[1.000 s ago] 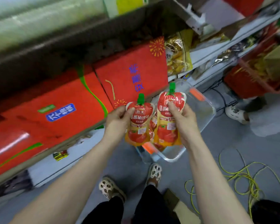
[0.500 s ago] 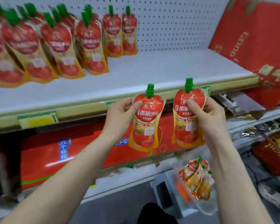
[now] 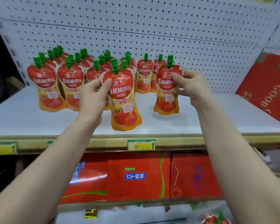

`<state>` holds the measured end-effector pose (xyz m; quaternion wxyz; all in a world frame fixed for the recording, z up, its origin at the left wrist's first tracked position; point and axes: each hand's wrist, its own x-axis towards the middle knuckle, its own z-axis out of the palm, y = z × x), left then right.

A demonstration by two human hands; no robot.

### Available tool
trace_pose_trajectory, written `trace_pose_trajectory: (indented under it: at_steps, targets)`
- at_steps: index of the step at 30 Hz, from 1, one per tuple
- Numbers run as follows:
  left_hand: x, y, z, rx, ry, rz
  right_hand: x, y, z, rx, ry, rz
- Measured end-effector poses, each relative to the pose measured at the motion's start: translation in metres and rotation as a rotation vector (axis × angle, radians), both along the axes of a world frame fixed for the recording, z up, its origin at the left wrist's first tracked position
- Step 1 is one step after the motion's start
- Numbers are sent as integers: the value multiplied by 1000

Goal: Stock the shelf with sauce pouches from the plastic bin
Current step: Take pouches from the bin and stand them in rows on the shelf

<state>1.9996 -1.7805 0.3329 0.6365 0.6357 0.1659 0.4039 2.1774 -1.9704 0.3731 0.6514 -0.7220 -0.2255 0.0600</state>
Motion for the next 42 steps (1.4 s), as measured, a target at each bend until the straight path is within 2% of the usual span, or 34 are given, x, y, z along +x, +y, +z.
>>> trace_pose_trajectory:
  at_steps: [6,10,24,34,38,40,42]
  targets:
    - [32,13,-7,-65,6,63,75,56,-42,-42,74,-33]
    - [49,17,-11,-72,23,70,111,82,-51,-2,79,0]
    - [75,19,-18,-94,36,111,158,136,-60,80,108,120]
    - [79,7,-23,-97,25,55,157,130,-60,25,34,106]
    - [79,1,-24,-83,22,33,136,100,-45,-44,-172,-124]
    - [82,-2,-23,-82,17,18,108,81,-34,3,-141,14]
    - [86,-7,-23,-76,25,8,77,64,-29,-59,-46,337]
